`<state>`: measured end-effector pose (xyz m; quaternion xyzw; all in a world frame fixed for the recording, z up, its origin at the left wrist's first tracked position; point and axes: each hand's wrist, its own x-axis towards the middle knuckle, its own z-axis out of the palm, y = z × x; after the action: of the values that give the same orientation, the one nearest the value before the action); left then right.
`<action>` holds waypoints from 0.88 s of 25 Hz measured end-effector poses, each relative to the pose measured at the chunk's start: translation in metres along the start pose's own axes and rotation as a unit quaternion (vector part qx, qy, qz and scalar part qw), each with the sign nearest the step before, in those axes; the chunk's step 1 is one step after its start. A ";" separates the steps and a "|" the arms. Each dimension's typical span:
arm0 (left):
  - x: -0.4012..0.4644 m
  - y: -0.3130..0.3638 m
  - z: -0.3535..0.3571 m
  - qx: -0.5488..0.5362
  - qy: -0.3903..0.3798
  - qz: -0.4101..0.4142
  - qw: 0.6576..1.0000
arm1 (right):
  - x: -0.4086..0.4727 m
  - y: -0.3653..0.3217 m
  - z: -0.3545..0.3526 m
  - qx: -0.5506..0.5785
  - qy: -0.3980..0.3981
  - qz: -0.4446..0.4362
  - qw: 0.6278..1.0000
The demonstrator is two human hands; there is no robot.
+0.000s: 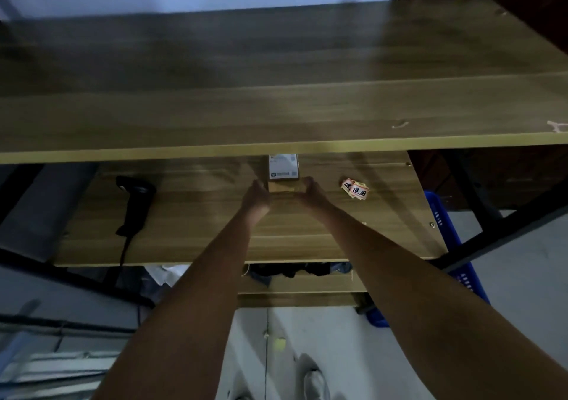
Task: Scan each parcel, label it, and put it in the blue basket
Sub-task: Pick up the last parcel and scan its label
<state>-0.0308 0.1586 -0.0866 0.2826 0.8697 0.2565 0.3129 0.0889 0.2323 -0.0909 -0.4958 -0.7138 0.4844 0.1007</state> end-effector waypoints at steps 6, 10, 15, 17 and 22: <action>0.030 -0.004 0.005 -0.043 -0.004 -0.018 0.999 | 0.023 0.000 0.013 0.059 -0.010 -0.015 0.998; 0.034 -0.005 0.010 -0.147 -0.042 -0.024 0.988 | 0.026 0.004 0.012 0.098 -0.020 0.006 0.995; 0.006 -0.021 0.014 -0.267 -0.084 -0.128 0.952 | 0.016 0.032 0.030 0.101 -0.050 0.049 0.992; -0.013 -0.035 0.015 -0.313 -0.106 -0.114 0.937 | -0.005 0.035 0.039 0.086 -0.050 0.025 0.995; -0.036 -0.069 0.004 -0.408 -0.053 -0.053 0.910 | -0.040 0.022 0.063 0.192 -0.027 0.057 0.979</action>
<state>-0.0279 0.0874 -0.1174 0.0971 0.6852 0.5568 0.4594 0.0828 0.1635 -0.1271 -0.4935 -0.5805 0.6307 0.1475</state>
